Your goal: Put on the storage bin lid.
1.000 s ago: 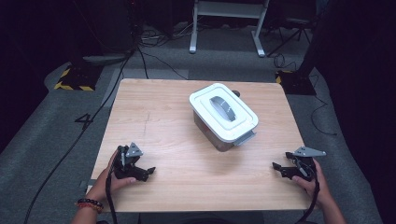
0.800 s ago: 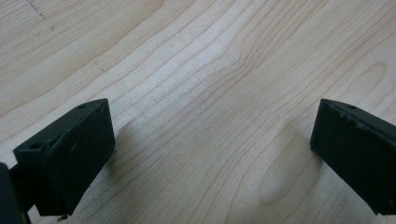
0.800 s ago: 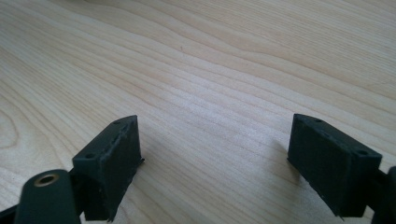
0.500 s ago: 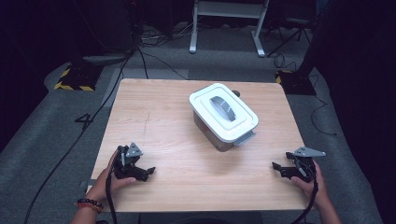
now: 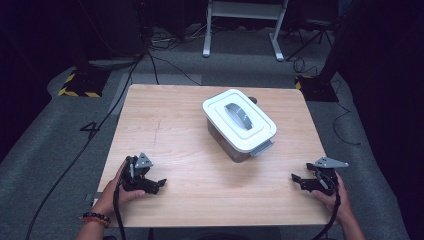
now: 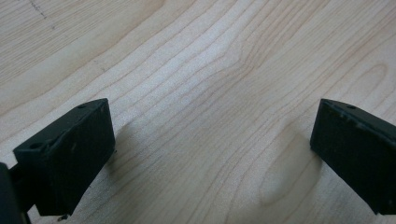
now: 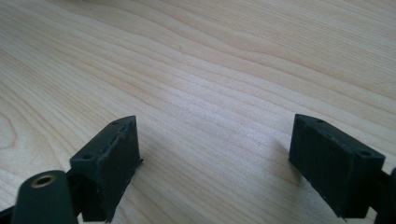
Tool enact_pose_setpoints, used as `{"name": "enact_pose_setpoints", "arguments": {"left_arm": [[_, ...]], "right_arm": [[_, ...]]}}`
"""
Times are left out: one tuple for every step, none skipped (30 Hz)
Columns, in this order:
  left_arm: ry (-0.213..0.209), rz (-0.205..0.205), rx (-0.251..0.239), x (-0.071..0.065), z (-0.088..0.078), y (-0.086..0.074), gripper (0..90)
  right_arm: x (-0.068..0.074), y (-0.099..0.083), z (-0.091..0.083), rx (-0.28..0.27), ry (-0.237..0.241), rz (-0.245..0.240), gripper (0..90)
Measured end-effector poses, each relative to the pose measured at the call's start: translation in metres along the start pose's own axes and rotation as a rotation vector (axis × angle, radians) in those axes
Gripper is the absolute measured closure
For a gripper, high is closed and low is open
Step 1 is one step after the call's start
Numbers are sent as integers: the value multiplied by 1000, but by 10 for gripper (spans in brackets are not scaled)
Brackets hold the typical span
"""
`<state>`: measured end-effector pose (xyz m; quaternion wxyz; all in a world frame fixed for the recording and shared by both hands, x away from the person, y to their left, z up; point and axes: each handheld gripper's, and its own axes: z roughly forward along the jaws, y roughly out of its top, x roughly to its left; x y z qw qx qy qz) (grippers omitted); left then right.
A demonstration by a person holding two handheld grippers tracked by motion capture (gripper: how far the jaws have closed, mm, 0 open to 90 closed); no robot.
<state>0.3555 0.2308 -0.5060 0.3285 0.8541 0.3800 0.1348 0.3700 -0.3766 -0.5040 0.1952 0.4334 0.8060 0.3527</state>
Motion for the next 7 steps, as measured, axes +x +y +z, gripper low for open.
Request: {"name": "enact_pose_setpoints", "arguments": {"left_arm": [[1,0,0,0,0,0,1],[2,-1,1,0,0,0,1],[2,-3,1,0,0,0,1],[3,-3,1,0,0,0,1],[4,-4,3,0,0,0,1],[5,-3,3,0,0,0,1],[6,-4,3,0,0,0,1]], "right_arm": [[0,0,0,0,0,2,163],[0,0,0,0,0,1,163],[0,0,0,0,0,1,163],[0,0,0,0,0,2,163],[0,0,0,0,0,2,163],[0,0,0,0,0,2,163],[0,0,0,0,1,2,163]]}}
